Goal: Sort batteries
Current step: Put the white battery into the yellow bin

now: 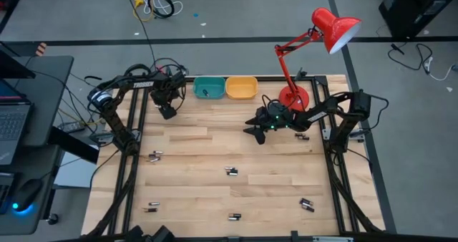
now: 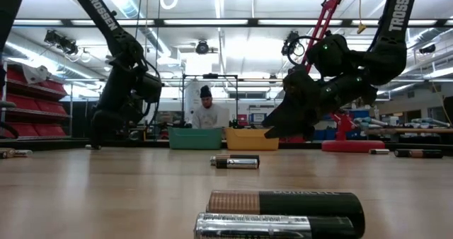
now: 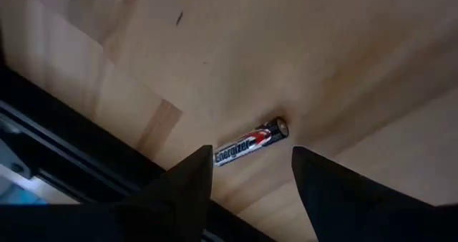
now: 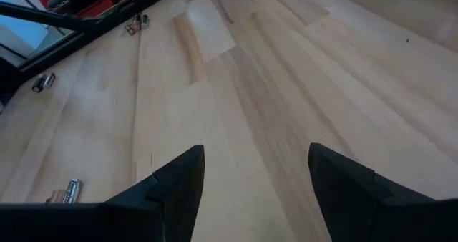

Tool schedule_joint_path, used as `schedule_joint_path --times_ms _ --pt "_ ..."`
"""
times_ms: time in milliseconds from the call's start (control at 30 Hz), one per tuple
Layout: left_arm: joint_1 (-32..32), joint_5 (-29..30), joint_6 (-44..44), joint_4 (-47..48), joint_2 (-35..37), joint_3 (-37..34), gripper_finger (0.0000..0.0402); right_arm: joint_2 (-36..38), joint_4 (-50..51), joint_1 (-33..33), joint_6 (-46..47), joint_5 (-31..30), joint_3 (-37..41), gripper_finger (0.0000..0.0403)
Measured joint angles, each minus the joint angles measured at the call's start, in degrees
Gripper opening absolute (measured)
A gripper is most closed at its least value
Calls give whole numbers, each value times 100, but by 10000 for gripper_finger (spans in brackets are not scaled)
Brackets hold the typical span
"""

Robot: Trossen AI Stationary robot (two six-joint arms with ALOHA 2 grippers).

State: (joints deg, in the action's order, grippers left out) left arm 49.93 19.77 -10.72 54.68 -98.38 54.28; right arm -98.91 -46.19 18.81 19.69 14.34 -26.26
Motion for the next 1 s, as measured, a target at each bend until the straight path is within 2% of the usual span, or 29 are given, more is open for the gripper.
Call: schedule_joint_path --times_ms 200,467,567,833,900,1000 --pt "7 201 53 71 -228 -60 208 0 -1 0 6 -126 0 236" --pt "-54 -26 -405 0 -278 -59 197 0 3 -94 -32 -122 2 236" --pt "-54 -145 -403 -2 -282 -63 168 0 3 -141 -69 -119 2 235" --pt "-56 -391 -383 -4 -291 -67 58 0 -1 -186 -128 -115 2 229" --pt "-56 -393 -357 -13 -291 -68 41 0 -4 -186 -122 -127 2 229" --pt "-56 -393 -251 -35 -291 -72 36 0 -7 -186 -54 -253 2 229"
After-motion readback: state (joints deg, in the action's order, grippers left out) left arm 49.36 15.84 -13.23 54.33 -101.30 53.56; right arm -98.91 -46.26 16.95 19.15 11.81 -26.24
